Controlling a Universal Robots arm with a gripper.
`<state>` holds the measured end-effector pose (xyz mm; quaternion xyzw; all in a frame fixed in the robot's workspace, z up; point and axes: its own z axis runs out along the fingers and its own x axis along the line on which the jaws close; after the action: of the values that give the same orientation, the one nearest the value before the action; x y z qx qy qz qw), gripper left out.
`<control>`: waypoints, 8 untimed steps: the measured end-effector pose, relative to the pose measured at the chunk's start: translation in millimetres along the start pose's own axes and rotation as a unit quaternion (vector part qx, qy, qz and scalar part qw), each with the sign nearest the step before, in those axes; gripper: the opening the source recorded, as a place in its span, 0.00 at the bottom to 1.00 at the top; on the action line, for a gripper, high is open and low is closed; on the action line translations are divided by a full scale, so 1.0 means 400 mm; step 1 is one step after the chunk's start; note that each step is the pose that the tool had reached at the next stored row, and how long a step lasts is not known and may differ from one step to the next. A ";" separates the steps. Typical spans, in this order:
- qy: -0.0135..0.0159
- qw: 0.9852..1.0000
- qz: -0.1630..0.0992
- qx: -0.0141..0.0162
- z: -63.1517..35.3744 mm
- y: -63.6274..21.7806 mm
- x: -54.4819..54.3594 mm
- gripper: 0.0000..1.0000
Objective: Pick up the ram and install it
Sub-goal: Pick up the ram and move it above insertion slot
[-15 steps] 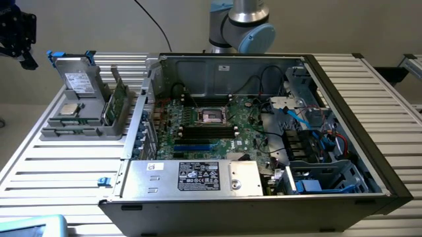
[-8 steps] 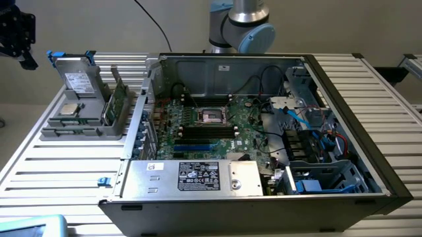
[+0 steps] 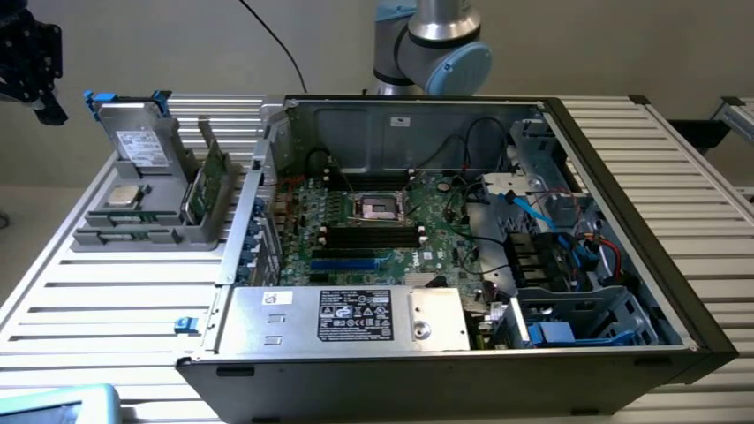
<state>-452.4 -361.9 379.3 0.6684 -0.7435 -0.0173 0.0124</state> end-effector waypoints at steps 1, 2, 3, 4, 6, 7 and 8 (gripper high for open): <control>0.000 1.000 0.000 0.000 0.000 0.000 0.000 0.11; 0.000 1.000 0.000 0.000 0.000 0.000 0.000 0.11; 0.000 1.000 0.000 0.000 0.000 0.000 0.000 0.11; 0.000 1.000 0.000 0.000 0.000 0.000 0.000 0.11; 0.000 1.000 0.000 0.000 0.000 0.000 0.000 0.11; 0.000 1.000 0.000 0.000 0.000 0.000 0.000 0.11; 0.000 1.000 0.000 0.000 0.000 0.000 0.000 0.12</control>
<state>-452.4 -361.9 379.4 0.6684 -0.7435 -0.0172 0.0125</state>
